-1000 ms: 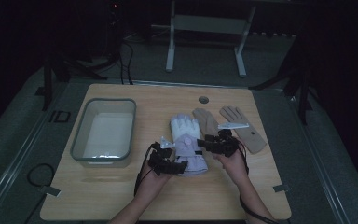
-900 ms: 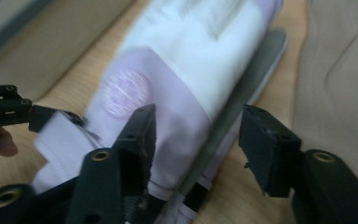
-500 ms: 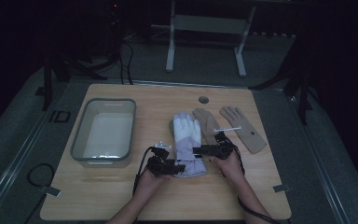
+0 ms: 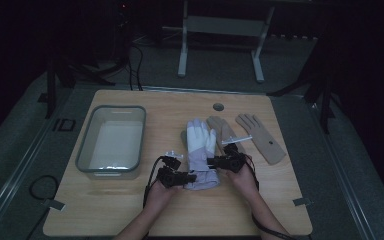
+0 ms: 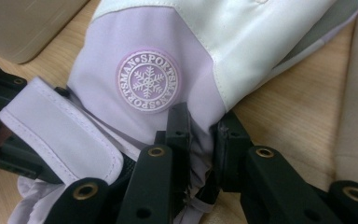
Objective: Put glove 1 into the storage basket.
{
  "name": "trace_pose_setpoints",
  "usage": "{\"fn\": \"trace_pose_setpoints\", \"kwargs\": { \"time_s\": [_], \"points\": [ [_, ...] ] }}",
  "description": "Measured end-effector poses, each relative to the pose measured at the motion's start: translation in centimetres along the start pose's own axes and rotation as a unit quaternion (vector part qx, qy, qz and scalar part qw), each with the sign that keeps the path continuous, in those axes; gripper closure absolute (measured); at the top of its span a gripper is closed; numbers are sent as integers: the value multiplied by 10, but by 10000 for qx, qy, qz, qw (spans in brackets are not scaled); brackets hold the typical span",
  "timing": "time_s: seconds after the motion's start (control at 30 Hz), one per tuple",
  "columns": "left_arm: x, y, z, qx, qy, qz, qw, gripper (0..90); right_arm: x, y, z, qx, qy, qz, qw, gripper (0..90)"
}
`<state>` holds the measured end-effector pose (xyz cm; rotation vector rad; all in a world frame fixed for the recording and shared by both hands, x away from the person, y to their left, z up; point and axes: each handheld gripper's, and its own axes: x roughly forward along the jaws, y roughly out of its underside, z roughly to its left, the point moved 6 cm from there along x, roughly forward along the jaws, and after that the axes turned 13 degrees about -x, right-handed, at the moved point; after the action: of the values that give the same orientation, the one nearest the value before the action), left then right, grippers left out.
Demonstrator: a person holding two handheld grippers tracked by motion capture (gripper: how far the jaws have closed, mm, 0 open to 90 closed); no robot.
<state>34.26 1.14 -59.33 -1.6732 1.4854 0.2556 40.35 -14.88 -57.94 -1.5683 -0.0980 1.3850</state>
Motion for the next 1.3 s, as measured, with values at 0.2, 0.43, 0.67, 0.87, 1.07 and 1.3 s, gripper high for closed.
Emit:
{"fn": "trace_pose_setpoints", "kwargs": {
  "time_s": [0.2, 0.43, 0.67, 0.87, 1.07, 1.3],
  "points": [
    [-8, -5, -6, 143, -123, 31, 9998, 745, -7, -7, 6, -11, 93, -92, 9999, 791],
    [-28, -19, -11, 345, -190, 113, 9992, 746, -17, -25, 15, -268, 392, -219, 9986, 792],
    [-47, -32, -17, 556, -256, 196, 9979, 747, -25, -43, 24, -385, 469, -348, 9975, 792],
    [-65, -43, -18, 749, -369, 235, 9962, 748, -28, -62, 31, -402, 520, -458, 9968, 792],
    [-87, -51, -15, 863, -533, 205, 9946, 747, -28, -83, 41, -511, 516, -609, 9955, 792],
    [-117, -59, 0, 892, -658, 283, 9934, 747, -17, -111, 61, -707, 638, -581, 9938, 793]
  ]
}}
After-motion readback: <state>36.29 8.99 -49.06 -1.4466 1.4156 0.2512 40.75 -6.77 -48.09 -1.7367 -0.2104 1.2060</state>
